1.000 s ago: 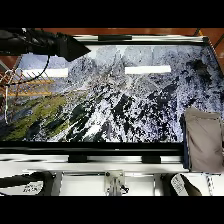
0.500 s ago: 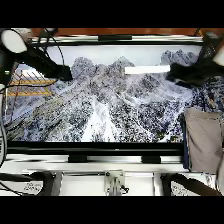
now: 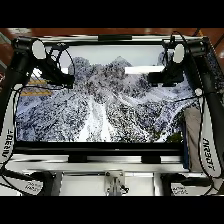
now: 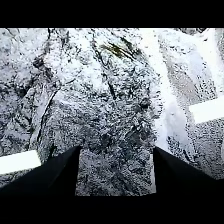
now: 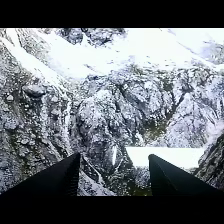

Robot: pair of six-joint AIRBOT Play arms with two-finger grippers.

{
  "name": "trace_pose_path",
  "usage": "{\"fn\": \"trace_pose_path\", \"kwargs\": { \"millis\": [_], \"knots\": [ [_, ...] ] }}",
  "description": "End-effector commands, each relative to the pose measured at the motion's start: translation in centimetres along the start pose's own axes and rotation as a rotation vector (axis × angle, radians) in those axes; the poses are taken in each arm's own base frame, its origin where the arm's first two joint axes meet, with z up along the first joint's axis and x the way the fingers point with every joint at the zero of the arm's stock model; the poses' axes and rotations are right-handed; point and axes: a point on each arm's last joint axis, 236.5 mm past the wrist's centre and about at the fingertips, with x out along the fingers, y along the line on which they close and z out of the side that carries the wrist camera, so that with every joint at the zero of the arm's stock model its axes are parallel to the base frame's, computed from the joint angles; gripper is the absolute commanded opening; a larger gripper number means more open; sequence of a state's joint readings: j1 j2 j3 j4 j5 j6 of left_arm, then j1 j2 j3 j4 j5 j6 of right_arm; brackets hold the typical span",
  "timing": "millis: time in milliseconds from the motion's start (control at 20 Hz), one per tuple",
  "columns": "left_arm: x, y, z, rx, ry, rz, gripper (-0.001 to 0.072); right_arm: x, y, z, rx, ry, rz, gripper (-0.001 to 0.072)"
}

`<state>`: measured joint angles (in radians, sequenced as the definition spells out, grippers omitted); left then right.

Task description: Fold the shirts.

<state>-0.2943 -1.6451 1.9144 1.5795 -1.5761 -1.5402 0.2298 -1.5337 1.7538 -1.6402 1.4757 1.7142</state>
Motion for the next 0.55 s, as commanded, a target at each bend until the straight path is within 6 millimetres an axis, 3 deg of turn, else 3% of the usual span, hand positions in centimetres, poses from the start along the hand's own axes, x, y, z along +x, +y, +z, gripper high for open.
{"fn": "trace_pose_path", "kwargs": {
  "millis": [0,500],
  "knots": [
    [0.12,0.09,0.56,0.001,-0.021,0.01,0.0563,0.18,-0.05,-0.02,-0.012,0.006,-0.011,0.0553],
    [0.44,0.21,0.91,-0.001,-0.03,0.011,0.0563,0.18,-0.05,-0.02,-0.012,0.006,-0.011,0.0553]
  ]
}}
